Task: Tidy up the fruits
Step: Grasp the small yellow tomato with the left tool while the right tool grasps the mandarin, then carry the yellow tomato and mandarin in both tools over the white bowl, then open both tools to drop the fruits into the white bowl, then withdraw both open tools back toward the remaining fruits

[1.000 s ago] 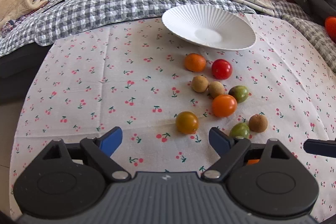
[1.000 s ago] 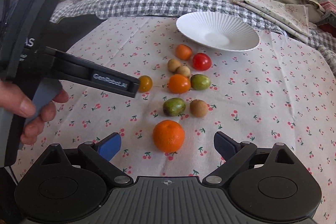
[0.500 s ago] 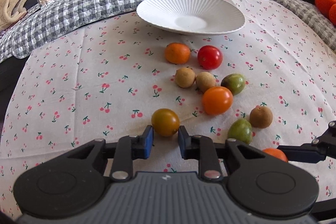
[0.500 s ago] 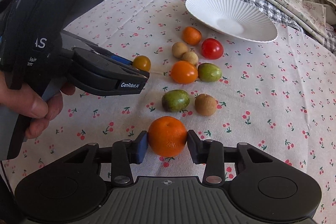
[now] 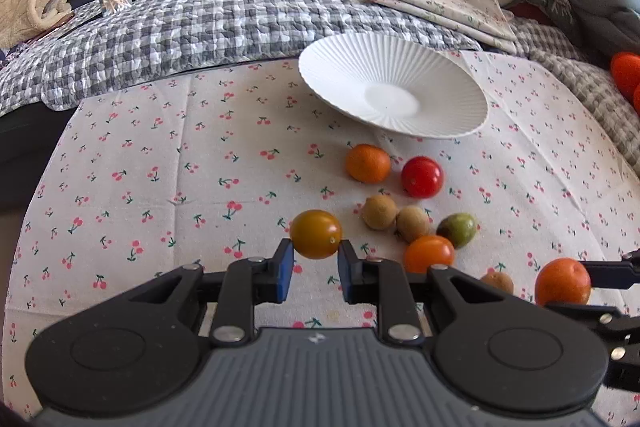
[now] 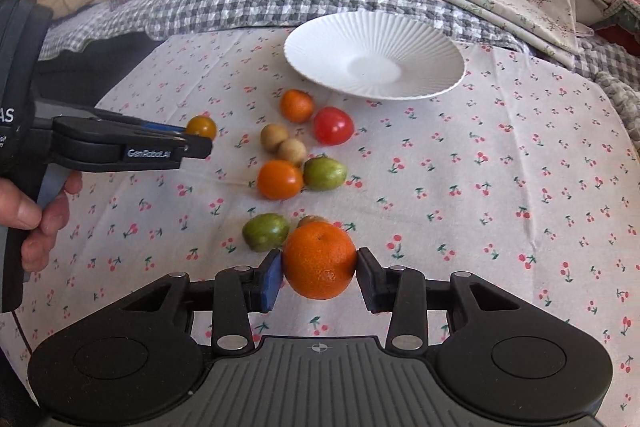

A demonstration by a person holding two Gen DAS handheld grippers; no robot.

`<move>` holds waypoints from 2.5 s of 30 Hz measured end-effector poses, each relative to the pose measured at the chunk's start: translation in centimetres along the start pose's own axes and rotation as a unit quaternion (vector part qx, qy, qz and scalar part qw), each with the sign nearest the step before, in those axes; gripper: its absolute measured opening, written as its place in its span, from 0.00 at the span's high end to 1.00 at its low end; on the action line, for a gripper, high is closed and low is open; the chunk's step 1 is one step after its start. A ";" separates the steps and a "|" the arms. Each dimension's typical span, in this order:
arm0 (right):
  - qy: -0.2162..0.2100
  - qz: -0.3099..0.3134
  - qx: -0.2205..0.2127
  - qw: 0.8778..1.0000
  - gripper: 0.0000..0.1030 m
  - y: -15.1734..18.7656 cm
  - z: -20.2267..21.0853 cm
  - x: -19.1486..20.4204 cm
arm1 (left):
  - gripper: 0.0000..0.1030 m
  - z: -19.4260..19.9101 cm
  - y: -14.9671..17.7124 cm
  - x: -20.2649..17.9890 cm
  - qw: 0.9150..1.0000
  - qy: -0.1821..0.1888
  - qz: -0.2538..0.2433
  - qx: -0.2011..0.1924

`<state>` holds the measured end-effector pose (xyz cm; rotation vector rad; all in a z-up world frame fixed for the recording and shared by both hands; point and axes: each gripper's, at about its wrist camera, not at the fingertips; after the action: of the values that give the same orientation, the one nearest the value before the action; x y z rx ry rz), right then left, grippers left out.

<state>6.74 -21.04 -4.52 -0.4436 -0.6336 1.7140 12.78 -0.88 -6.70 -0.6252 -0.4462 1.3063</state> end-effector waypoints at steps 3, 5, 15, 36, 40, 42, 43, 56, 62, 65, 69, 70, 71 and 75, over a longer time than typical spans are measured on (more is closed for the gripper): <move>0.012 -0.017 -0.016 1.000 0.63 -1.3 0.4 -1.6 | 0.79 0.0 -1.3 0.7 1.000 -0.002 0.013 -0.012; 0.020 -0.024 -0.026 0.999 0.63 -2.2 0.4 -2.7 | 0.79 -0.1 -2.2 1.0 1.000 -0.002 0.020 -0.021; 0.030 -0.076 -0.061 0.995 0.63 -6.9 -1.0 -7.6 | 0.79 -1.7 -6.1 0.6 0.997 0.027 0.039 -0.057; 0.018 -0.074 -0.043 0.996 0.63 -12.4 -10.0 -7.1 | 0.79 -9.1 -9.3 -4.4 0.997 0.044 -0.030 -0.054; 0.023 -0.077 -0.039 0.996 0.62 -12.3 -10.8 -7.0 | 0.79 -9.7 -8.9 -5.0 0.997 0.041 -0.045 -0.049; 0.027 -0.071 -0.041 0.996 0.62 -12.2 -10.9 -6.7 | 0.79 -9.8 -8.8 -5.1 0.997 0.038 -0.051 -0.050; 0.027 -0.070 -0.041 0.996 0.61 -12.2 -10.8 -6.7 | 0.79 -9.7 -8.8 -5.1 0.997 0.037 -0.053 -0.051; 0.020 -0.107 -0.076 0.991 0.30 -12.7 -6.4 -8.2 | 0.39 -6.3 -9.0 -2.8 0.997 0.028 -0.024 -0.064; 0.014 -0.110 -0.080 0.991 0.17 -12.3 -4.2 -7.9 | 0.29 -3.1 -8.8 -1.6 0.997 0.025 -0.007 -0.073; 0.011 -0.102 -0.084 0.991 0.11 -12.2 -2.8 -7.3 | 0.25 -1.7 -8.7 -1.0 0.997 0.026 0.013 -0.072; -0.001 -0.086 -0.091 0.992 0.02 -12.0 -0.7 -5.9 | 0.16 0.3 -8.3 -0.4 0.997 0.026 0.040 -0.067; -0.005 -0.084 -0.091 0.992 0.01 -11.9 -0.2 -5.6 | 0.12 0.8 -8.2 -0.3 0.996 0.029 0.045 -0.067; -0.007 -0.083 -0.090 0.992 0.00 -11.9 0.2 -5.3 | 0.10 1.3 -7.9 -0.2 0.996 0.031 0.050 -0.065; -0.008 -0.079 -0.102 0.992 0.00 -11.3 2.7 -4.3 | 0.01 3.3 -7.0 0.5 0.996 0.014 0.062 -0.069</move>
<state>14.81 -23.93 4.48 -0.5081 -0.8382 1.5108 16.06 -0.84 0.32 -0.7965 -0.4848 1.3896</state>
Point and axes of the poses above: each gripper's, at about its wrist camera, not at the fingertips, and z roughly against the way its jaws point, x to its left, y to its underside
